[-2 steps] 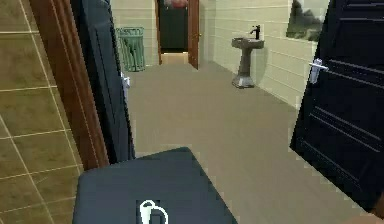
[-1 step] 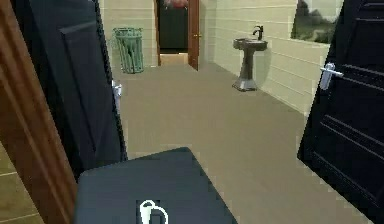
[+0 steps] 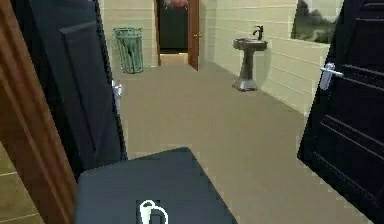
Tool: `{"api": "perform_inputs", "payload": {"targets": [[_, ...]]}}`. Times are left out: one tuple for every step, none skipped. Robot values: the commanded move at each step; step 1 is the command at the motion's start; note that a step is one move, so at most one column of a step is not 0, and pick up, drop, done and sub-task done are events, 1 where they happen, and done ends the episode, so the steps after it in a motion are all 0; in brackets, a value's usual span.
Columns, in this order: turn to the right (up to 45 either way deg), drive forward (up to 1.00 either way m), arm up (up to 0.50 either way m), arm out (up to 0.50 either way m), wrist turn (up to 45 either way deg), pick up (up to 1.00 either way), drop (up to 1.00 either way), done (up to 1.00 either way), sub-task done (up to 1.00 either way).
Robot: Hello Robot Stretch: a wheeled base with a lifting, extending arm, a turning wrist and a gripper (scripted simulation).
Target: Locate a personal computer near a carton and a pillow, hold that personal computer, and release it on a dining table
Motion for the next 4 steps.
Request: {"api": "perform_inputs", "payload": {"targets": [[45.0, 0.0, 0.0, 0.0, 0.0, 0.0, 0.0, 0.0, 0.0], [45.0, 0.0, 0.0, 0.0, 0.0, 0.0, 0.0, 0.0, 0.0], [45.0, 0.0, 0.0, 0.0, 0.0, 0.0, 0.0, 0.0, 0.0], [42.0, 0.0, 0.0, 0.0, 0.0, 0.0, 0.0, 0.0, 0.0]]}}
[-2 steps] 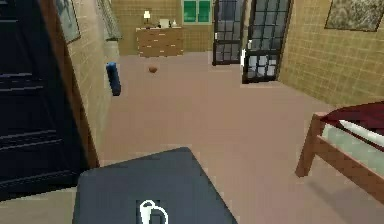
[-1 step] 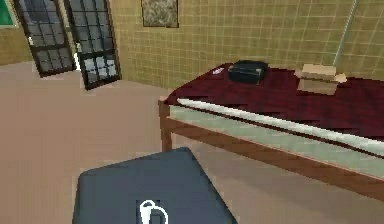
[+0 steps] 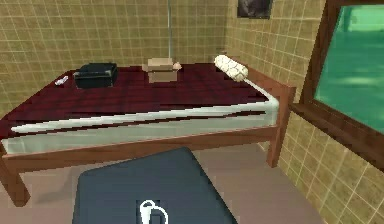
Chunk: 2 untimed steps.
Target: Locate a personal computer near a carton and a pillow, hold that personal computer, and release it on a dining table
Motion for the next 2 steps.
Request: {"api": "perform_inputs", "payload": {"targets": [[0.0, 0.1, 0.0, 0.0, 0.0, 0.0, 0.0, 0.0, 0.0], [-15.0, 0.0, 0.0, 0.0, 0.0, 0.0, 0.0, 0.0, 0.0]]}}
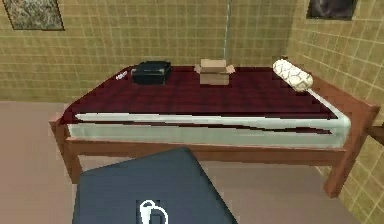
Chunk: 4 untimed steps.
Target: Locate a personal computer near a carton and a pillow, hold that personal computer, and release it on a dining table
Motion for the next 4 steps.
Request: {"api": "perform_inputs", "payload": {"targets": [[0.0, 0.2, 0.0, 0.0, 0.0, 0.0, 0.0, 0.0, 0.0], [-45.0, 0.0, 0.0, 0.0, 0.0, 0.0, 0.0, 0.0, 0.0], [-45.0, 0.0, 0.0, 0.0, 0.0, 0.0, 0.0, 0.0, 0.0], [-42.0, 0.0, 0.0, 0.0, 0.0, 0.0, 0.0, 0.0, 0.0]]}}
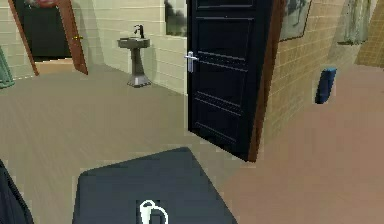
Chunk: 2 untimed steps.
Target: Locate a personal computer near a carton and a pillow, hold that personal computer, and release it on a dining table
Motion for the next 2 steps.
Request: {"api": "perform_inputs", "payload": {"targets": [[0.0, 0.6, 0.0, 0.0, 0.0, 0.0, 0.0, 0.0, 0.0], [-42.0, 0.0, 0.0, 0.0, 0.0, 0.0, 0.0, 0.0, 0.0]]}}
